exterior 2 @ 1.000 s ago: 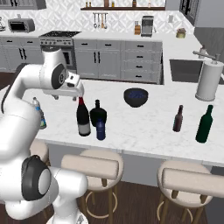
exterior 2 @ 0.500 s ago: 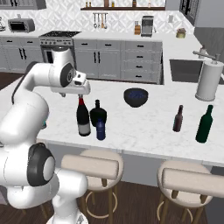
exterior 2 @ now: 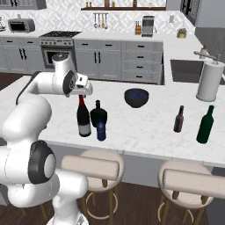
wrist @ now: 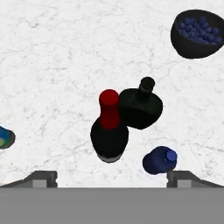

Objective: Move the plastic bottles in the middle to the plastics group, and the glass bottles in the middle to the glass group.

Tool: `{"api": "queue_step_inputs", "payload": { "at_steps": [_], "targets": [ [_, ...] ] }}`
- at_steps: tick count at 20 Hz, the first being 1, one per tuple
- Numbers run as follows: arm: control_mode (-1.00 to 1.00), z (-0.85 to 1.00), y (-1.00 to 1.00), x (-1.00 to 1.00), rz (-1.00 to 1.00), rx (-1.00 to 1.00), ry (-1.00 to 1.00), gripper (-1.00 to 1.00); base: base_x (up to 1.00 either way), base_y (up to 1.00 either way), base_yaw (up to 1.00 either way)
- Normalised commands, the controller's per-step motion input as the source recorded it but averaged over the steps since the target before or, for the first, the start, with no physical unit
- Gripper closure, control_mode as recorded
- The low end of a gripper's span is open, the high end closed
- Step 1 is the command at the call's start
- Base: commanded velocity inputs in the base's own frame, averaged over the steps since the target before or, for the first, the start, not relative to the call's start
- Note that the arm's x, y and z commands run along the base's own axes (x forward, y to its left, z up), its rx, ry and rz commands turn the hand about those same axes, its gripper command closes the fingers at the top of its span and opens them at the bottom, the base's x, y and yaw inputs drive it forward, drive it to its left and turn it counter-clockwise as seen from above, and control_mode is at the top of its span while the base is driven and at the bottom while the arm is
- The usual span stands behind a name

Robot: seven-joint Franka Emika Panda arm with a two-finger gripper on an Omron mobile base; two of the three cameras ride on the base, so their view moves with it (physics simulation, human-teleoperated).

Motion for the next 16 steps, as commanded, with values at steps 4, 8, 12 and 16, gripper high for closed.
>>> {"api": "queue_step_inputs", "payload": {
  "at_steps": [4, 8, 12, 16],
  "targets": [
    [-1.00, -0.21, 0.00, 0.08, 0.00, 0.00, -0.14, -1.00, 0.00, 0.00, 0.00],
    [-1.00, -0.04, 0.04, 0.24, 0.00, 0.00, -0.03, -1.00, 0.00, 0.00, 0.00],
    [-1.00, 0.00, 0.12, 0.23, 0.00, 0.00, 0.00, -1.00, 0.00, 0.00, 0.00],
    [-1.00, 0.00, 0.06, 0.19, 0.00, 0.00, 0.00, -1.00, 0.00, 0.00, 0.00]
  ]
}}
